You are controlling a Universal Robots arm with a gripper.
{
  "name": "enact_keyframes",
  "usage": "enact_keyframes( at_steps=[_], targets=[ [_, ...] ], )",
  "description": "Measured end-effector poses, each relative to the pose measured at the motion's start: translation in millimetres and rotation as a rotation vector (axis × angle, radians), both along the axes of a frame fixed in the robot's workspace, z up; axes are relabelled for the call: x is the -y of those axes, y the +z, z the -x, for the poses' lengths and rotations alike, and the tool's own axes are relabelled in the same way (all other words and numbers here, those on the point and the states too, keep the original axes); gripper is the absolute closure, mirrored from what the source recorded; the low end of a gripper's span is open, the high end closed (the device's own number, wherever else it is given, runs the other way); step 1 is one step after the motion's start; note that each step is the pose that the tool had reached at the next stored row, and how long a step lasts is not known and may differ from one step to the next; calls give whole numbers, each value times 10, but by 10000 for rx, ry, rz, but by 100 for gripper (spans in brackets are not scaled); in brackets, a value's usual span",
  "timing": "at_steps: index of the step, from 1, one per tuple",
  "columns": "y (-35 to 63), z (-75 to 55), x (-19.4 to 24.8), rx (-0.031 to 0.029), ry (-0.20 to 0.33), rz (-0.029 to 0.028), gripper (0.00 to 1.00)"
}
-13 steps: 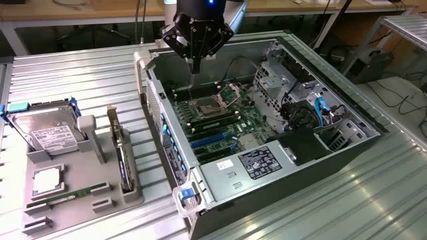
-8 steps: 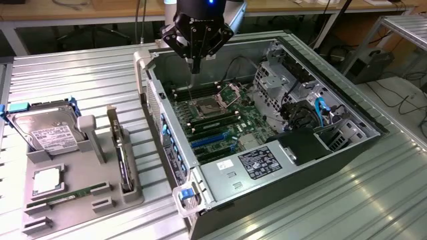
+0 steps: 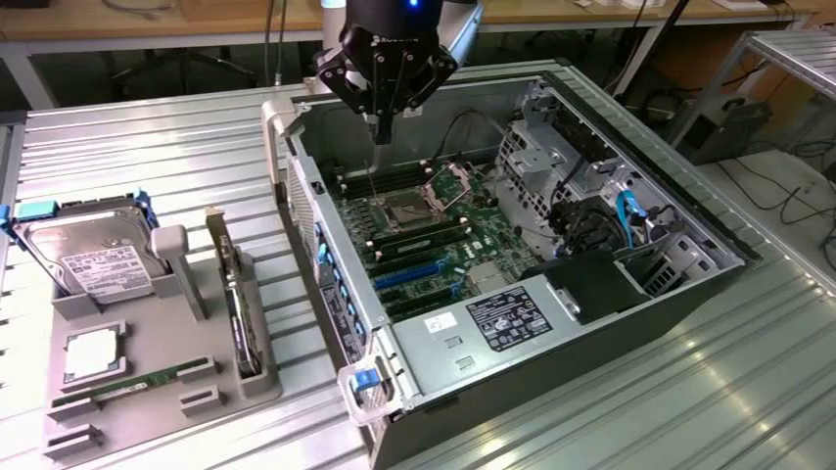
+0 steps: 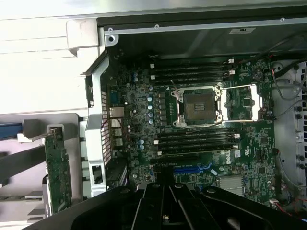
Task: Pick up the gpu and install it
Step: 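Reach for the gpu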
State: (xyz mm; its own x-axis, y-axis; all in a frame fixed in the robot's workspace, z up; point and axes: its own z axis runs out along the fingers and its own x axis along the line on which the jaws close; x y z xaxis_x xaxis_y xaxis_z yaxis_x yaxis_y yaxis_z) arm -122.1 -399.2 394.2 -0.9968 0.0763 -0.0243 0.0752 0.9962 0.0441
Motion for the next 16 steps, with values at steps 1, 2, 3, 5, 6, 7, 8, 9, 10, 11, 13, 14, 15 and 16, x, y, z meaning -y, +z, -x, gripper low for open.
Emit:
enact_keyframes(
  at_steps=[1,2,3,5,6,7,8,9,10,11,13,14,15,16],
  targets=[
    [0,1,7,0,1,0,89],
    [-2,9,22,2,1,-3,89],
    [-1,23,42,2,1,-2,89],
    [-2,67,84,2,0,-2,89],
    [-2,97,104,2,1,-3,89],
    [-2,124,123,2,1,-3,89],
    [-2,164,146,2,2,-3,89],
    [-1,195,162,2,2,-2,89],
    [-2,231,181,2,2,-3,89],
    [-2,267,195,3,1,-3,89],
    [-1,347,220,1,1,-2,89],
    [-2,424,238,2,3,-3,89],
    [-2,468,247,3,2,-4,89],
    [-2,514,255,2,0,-3,89]
  ],
)
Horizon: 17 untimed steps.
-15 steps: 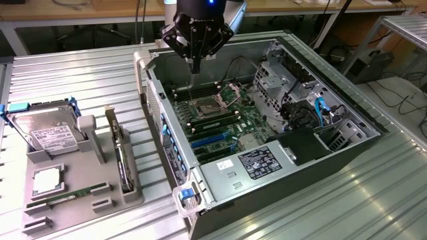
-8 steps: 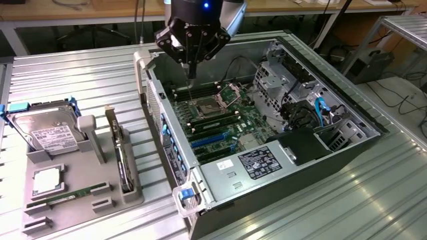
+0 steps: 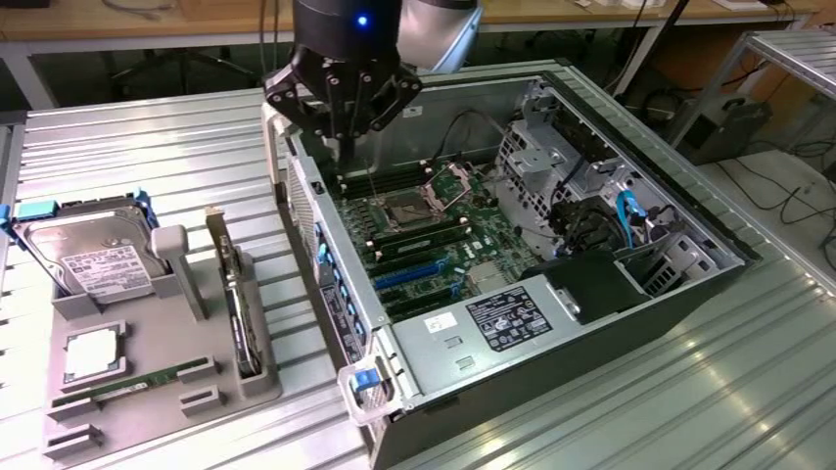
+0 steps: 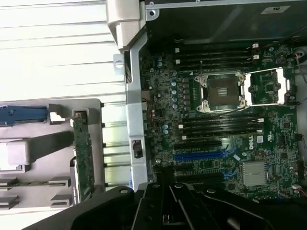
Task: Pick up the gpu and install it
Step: 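Reach for the gpu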
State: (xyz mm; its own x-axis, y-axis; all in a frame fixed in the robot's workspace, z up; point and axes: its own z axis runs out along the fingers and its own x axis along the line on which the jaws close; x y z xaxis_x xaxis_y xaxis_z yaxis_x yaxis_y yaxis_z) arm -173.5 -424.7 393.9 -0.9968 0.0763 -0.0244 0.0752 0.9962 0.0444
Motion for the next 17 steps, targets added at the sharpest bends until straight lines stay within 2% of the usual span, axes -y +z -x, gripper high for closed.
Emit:
enact_keyframes(
  at_steps=[10,17],
  targets=[
    [-39,436,83,1,0,0,89],
    [-119,822,160,0,2,12,89]
  ],
)
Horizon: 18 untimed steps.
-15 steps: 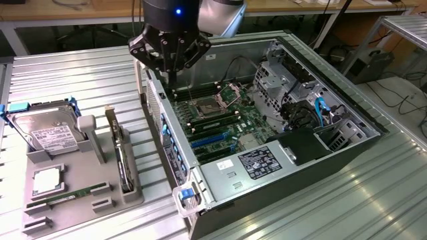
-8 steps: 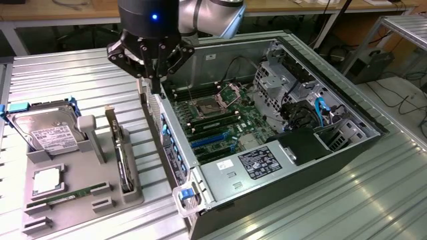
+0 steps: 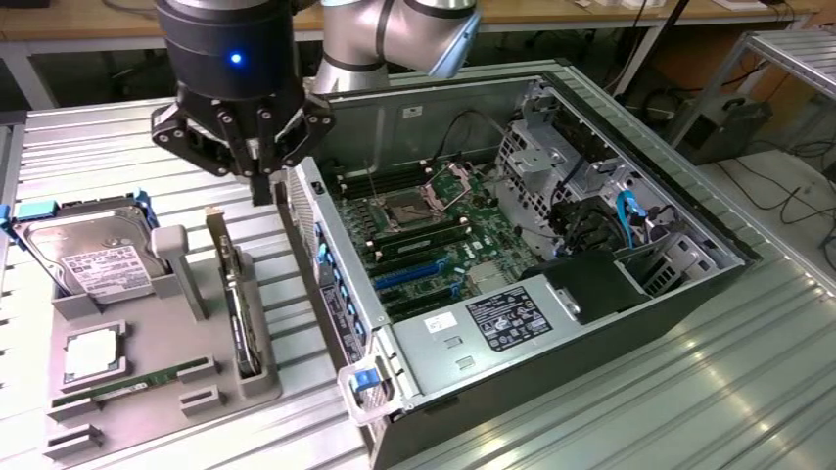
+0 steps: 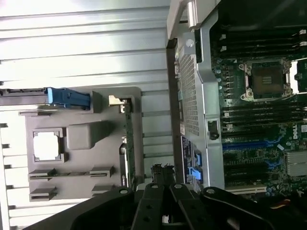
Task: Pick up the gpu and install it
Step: 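Reach for the gpu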
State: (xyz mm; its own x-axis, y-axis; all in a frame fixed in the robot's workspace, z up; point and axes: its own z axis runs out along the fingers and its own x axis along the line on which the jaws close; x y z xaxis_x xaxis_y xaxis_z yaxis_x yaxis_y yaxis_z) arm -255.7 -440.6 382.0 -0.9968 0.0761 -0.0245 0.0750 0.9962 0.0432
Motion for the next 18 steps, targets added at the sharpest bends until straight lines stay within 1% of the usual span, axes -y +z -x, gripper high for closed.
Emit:
enact_keyframes(
  at_steps=[4,9,10,12,13,18],
  targets=[
    [-41,140,27,1,-1,31,89],
    [-116,321,77,0,0,121,89],
    [-134,353,93,-1,0,145,89],
    [-156,380,113,-1,0,180,89],
    [-158,381,116,-3,0,190,89],
    [-157,381,116,-5,-1,192,89]
  ],
)
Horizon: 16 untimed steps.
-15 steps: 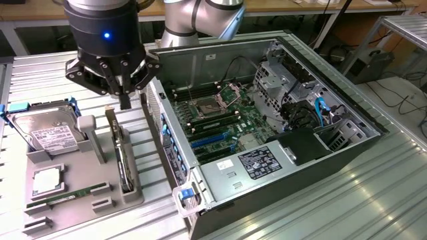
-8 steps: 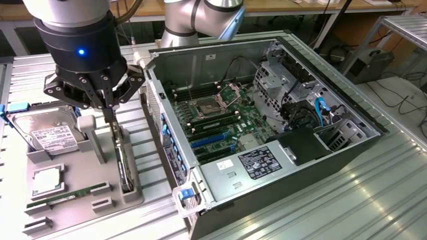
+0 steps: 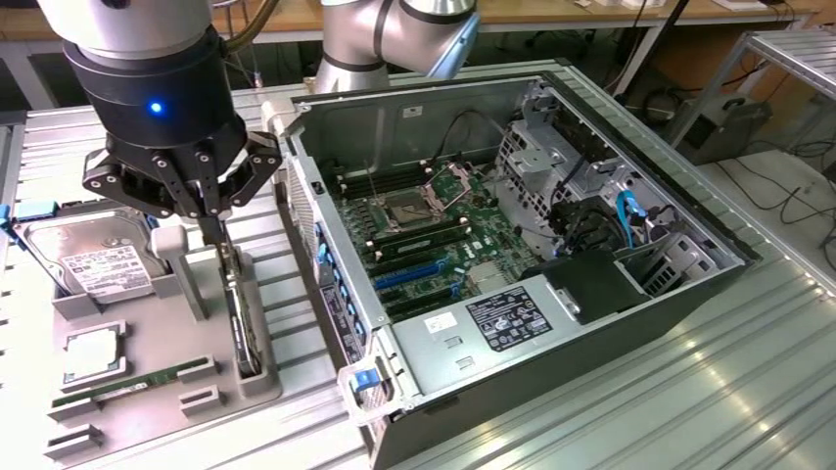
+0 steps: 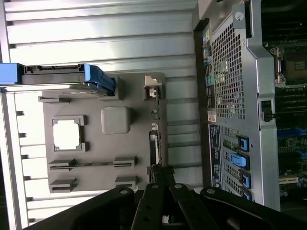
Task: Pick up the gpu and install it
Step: 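Reach for the gpu, then pick up the gpu and move the gpu toward the slot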
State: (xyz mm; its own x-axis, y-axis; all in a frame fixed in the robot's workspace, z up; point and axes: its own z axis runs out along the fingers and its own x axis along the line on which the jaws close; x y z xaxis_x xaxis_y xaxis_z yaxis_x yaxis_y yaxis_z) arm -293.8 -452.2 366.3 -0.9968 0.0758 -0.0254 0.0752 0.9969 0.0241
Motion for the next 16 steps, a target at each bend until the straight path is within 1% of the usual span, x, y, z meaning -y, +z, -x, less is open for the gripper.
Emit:
enact_keyframes(
  at_steps=[11,13,14,15,16],
  targets=[
    [0,0,0,0,1,0,89],
    [0,0,0,1,1,0,76],
    [0,0,0,0,1,0,64],
    [-7,0,1,1,0,-1,58],
    [-19,0,6,1,2,-2,58]
  ],
)
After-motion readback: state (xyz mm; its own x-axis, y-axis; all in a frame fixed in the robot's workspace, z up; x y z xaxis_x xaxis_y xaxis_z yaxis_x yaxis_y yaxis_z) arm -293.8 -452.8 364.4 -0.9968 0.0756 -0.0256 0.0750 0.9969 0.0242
